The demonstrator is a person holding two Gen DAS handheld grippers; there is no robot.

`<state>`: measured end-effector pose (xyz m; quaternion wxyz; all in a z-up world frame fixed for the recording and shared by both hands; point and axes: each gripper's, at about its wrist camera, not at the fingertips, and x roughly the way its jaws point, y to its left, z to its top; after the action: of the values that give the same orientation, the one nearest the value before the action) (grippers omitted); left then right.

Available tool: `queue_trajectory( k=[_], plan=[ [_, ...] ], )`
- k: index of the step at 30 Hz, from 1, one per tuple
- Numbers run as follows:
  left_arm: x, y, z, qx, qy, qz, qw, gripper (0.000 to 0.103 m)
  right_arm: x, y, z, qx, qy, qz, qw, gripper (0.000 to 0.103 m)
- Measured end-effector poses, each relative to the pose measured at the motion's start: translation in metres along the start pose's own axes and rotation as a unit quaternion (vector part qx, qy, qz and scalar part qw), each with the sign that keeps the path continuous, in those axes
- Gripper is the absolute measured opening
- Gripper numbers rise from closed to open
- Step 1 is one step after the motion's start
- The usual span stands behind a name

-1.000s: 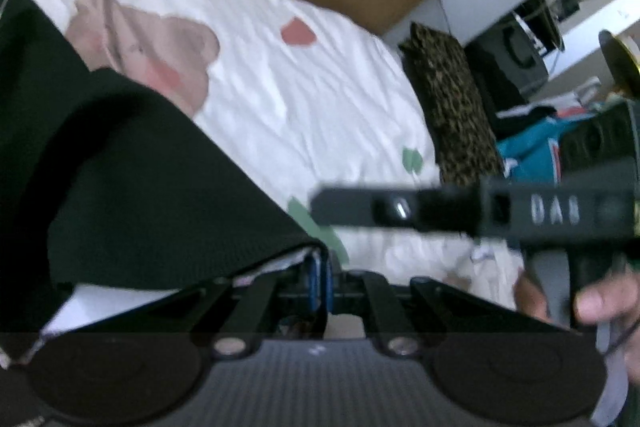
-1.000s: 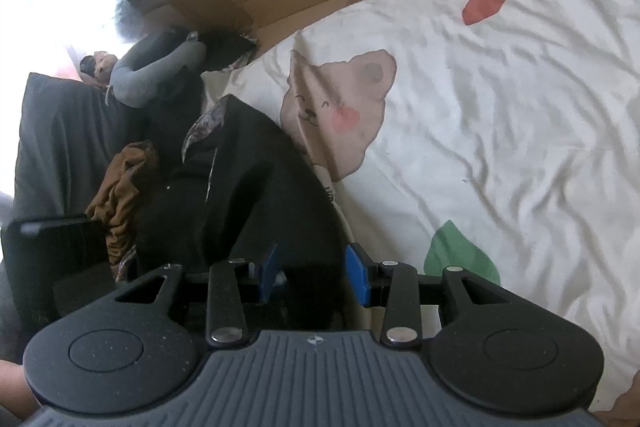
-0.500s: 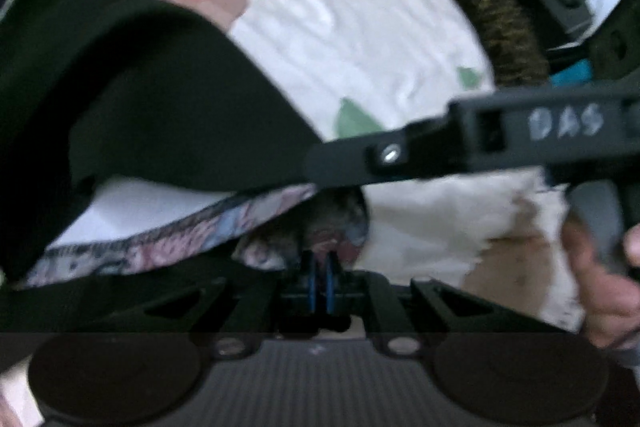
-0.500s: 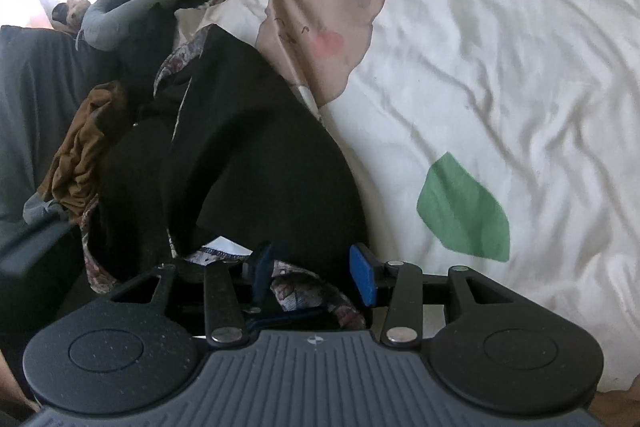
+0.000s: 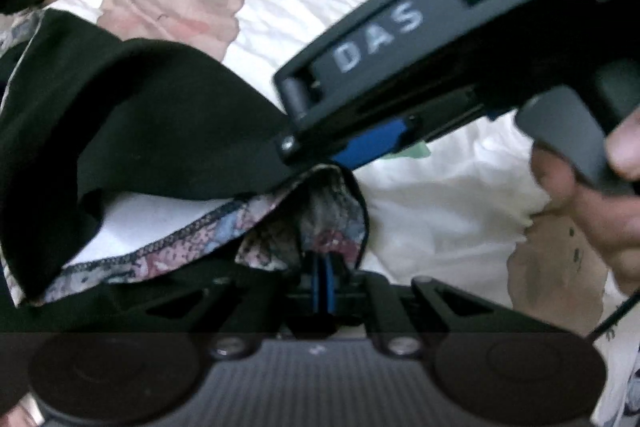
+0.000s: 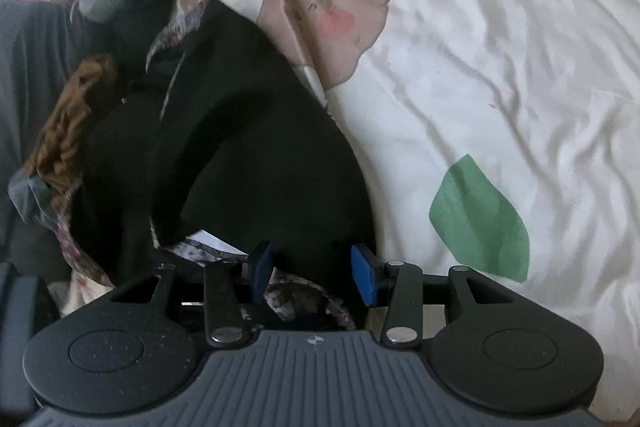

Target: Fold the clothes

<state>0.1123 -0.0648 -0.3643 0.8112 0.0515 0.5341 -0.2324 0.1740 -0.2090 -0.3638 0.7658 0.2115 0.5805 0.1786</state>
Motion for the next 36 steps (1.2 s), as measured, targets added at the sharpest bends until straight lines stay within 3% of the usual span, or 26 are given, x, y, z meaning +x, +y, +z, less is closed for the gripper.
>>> queue_trajectory(
  k=[2, 3, 5, 10, 12, 14, 17, 18, 20, 27, 30, 36],
  plan=[
    [-0.002, -0.001, -0.001, 0.003, -0.001, 0.004, 1.0000, 0.006, 0.006, 0.002, 0.002, -0.008, 0.009, 0.001, 1.000, 0.045],
    [-0.002, 0.000, -0.001, 0.001, -0.002, 0.006, 1.0000, 0.006, 0.008, 0.003, 0.002, -0.015, 0.014, -0.001, 1.000, 0.027],
    [-0.005, 0.000, -0.003, -0.002, -0.004, 0.010, 0.9999, 0.006, 0.007, 0.006, 0.003, -0.032, 0.017, -0.006, 0.999, 0.004],
    [-0.019, 0.010, 0.006, -0.042, -0.010, 0.006, 0.9990, 0.007, -0.015, 0.004, 0.006, -0.040, -0.010, -0.027, 0.999, 0.002],
    [-0.031, 0.019, 0.012, -0.064, -0.026, -0.003, 0.9976, 0.014, -0.025, -0.002, 0.007, -0.035, -0.025, -0.042, 0.998, 0.002],
    [-0.042, 0.023, 0.016, -0.053, -0.048, -0.003, 0.9974, 0.022, -0.035, -0.010, 0.008, -0.028, -0.039, -0.058, 0.997, 0.002],
    [-0.056, 0.027, 0.023, -0.033, -0.080, -0.001, 0.9962, 0.025, -0.046, -0.023, 0.010, -0.014, -0.047, -0.068, 0.996, 0.001],
    [-0.064, 0.034, 0.019, -0.022, -0.094, 0.001, 0.9953, 0.029, -0.050, -0.026, 0.009, -0.011, -0.049, -0.071, 0.996, 0.001],
    [-0.061, 0.034, 0.027, -0.022, -0.099, 0.004, 0.9948, 0.048, -0.057, -0.032, 0.008, -0.008, -0.052, -0.078, 0.996, 0.001],
    [-0.061, 0.045, 0.042, -0.044, -0.088, 0.023, 0.9949, 0.051, -0.074, -0.058, -0.011, 0.025, -0.053, -0.108, 0.992, 0.001],
    [-0.063, 0.058, 0.051, -0.076, -0.099, 0.030, 0.9917, 0.054, -0.080, -0.068, -0.024, 0.045, -0.050, -0.120, 0.990, 0.001],
    [-0.049, 0.089, 0.057, -0.138, -0.076, 0.034, 0.9869, 0.055, -0.091, -0.083, -0.043, 0.069, -0.048, -0.130, 0.988, 0.001]
  ],
)
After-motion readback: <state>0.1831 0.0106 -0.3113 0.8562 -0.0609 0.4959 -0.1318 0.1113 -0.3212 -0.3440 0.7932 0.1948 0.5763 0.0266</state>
